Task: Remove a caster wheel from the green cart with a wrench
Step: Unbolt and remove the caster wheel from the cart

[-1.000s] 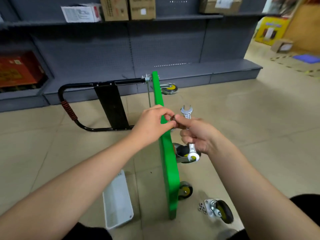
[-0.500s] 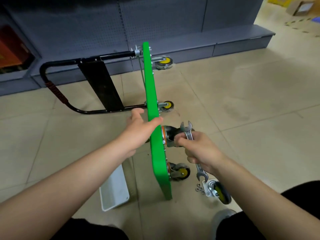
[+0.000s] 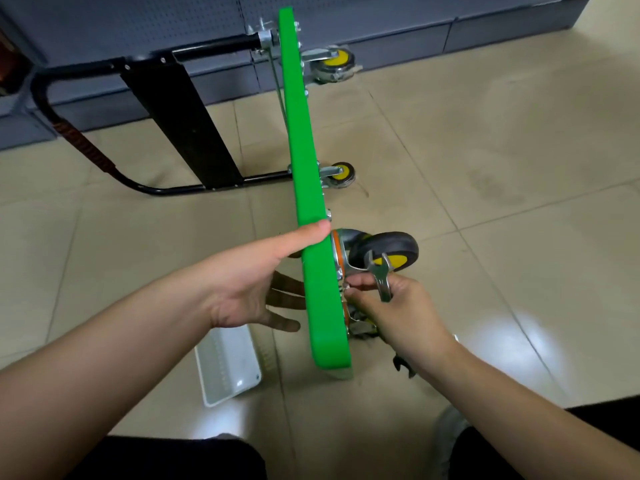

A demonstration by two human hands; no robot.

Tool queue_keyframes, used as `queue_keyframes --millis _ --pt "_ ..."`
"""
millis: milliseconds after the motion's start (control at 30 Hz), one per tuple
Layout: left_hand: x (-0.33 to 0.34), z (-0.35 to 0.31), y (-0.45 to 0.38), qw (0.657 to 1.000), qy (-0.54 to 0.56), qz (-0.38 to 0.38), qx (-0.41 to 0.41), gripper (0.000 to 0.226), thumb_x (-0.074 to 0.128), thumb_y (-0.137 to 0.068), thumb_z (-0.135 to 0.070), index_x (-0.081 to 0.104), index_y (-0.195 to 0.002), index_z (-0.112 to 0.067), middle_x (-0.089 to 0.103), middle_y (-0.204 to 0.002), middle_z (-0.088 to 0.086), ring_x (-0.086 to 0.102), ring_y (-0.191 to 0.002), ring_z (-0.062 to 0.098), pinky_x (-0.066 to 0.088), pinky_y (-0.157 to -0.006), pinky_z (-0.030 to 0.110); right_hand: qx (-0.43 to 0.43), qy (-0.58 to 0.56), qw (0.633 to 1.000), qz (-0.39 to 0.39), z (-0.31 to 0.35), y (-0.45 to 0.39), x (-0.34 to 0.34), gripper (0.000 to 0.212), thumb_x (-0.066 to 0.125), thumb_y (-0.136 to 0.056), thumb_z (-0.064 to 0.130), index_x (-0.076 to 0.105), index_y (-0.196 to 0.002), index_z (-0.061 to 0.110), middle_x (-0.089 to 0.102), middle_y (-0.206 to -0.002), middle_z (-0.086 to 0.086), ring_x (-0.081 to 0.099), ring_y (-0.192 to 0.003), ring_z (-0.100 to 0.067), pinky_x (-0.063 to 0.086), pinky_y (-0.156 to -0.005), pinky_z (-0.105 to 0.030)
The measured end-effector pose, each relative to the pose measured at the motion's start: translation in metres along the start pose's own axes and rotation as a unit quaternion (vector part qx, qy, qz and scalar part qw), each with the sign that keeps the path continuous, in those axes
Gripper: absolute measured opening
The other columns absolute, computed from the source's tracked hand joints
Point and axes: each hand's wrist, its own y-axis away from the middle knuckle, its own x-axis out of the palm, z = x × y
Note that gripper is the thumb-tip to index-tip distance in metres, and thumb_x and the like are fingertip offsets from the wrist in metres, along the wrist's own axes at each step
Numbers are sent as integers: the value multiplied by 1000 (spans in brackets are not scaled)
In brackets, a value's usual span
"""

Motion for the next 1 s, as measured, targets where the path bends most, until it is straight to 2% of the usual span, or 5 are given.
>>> queue_keyframes --millis 233,433,633,800,1000 --pt "0 1 5 1000 -6 -13 3 64 66 -72 -71 68 -120 -30 73 -115 18 71 -107 34 51 -99 59 -1 -6 1000 4 2 0 2 10 75 -89 31 79 -97 27 78 -98 8 73 -93 -14 62 -76 -48" --pt "-1 -3 8 1000 -16 -9 0 67 66 -72 -70 66 -124 -28 74 -114 17 71 -109 31 50 -101 59 -1 -12 1000 10 3 1 -1 9 74 -90 30 79 -97 30 77 -99 11 73 -96 -13 63 -76 -40" --pt "1 -2 9 999 -30 -30 1 71 64 -70 -73 64 -125 -28 76 -109 15 72 -106 30 47 -103 59 4 -22 1000 20 0 -1 -2 10 75 -90 28 80 -98 29 78 -100 10 72 -100 -15 62 -81 -48" --pt "3 -2 9 998 -48 -35 2 83 67 -63 -80 60 -128 -28 77 -106 13 73 -104 28 45 -105 60 1 -25 999 24 -1 -2 -3 11 75 -90 28 79 -99 30 78 -100 10 72 -101 -15 61 -83 -48" --pt "3 -2 10 998 -47 -37 2 82 66 -64 -80 60 -127 -28 77 -105 13 73 -103 27 44 -105 61 1 -17 1000 19 -1 -4 -2 11 76 -89 28 79 -99 25 78 -99 11 72 -100 -11 56 -95 -44"
